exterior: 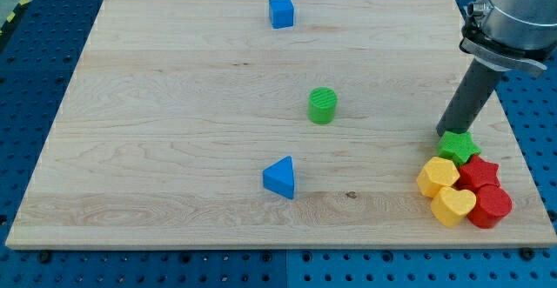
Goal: Push the green circle into the yellow hexagon
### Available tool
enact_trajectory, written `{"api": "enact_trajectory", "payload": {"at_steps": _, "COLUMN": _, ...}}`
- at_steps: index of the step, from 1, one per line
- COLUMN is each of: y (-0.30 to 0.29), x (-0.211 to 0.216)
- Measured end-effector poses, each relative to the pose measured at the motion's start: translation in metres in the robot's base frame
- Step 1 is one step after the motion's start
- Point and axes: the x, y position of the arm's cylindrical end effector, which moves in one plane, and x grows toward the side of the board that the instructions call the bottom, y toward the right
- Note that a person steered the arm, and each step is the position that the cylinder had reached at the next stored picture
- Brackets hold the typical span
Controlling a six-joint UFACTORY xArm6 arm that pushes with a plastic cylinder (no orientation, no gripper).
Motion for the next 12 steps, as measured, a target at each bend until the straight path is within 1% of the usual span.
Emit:
{"api": "enact_trajectory", "payload": {"at_steps": 1, "y": -0.002, "x": -0.037}}
{"api": "enact_trajectory", "payload": {"at_steps": 2, "y": -0.012, "x": -0.061}}
{"api": "enact_trajectory", "payload": {"at_steps": 4, "y": -0.027, "x": -0.075}}
{"api": "enact_trajectory", "payload": {"at_steps": 5, "y": -0.063, "x": -0.090}}
{"api": "enact_trajectory", "payload": {"at_steps": 9, "y": -0.094, "x": -0.093}}
{"api": "enact_trajectory", "payload": {"at_steps": 12, "y": -0.141, "x": -0.089}}
